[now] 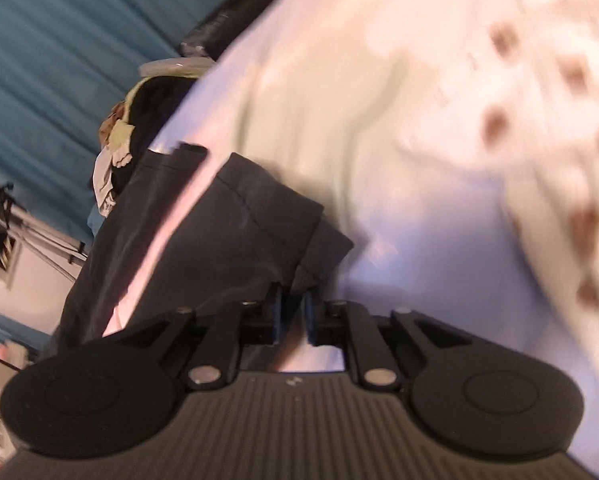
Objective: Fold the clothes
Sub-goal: 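Lay the sweatpants flat on the bed and open both grippers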
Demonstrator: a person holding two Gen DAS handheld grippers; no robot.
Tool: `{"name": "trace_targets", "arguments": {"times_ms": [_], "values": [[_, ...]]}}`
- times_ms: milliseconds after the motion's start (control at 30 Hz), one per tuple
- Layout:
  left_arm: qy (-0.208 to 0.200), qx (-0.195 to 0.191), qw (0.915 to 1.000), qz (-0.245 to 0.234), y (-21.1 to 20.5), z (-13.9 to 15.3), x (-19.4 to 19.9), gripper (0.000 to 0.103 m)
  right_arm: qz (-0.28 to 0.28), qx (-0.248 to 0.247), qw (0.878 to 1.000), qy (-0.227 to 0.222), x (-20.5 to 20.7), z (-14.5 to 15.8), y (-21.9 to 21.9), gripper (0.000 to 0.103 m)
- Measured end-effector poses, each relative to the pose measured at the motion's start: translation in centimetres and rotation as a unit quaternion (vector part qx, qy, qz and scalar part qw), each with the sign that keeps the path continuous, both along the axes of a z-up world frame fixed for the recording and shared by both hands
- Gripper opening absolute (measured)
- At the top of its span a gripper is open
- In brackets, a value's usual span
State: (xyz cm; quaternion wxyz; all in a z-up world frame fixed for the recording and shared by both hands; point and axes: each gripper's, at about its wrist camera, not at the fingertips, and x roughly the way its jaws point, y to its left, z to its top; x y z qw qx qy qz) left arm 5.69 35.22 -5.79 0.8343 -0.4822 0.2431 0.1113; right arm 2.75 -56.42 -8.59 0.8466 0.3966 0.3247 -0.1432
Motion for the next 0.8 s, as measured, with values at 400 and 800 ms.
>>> {"name": "trace_targets", "arguments": {"times_ms": [400,800], "values": [[-0.040,0.185,0.9757,-0.110,-11.4,9.6,-2.1,0.083,-0.005,-0.087,0.991,-0.101,3.5,7.3,5.4,0.054],[-0.038,0.189,0.9593,-0.207,-28.1,7.0,8.0,0.085,0.118,-0.036,0.990,-0.071,13.6,6.1,15.1,0.055]]}}
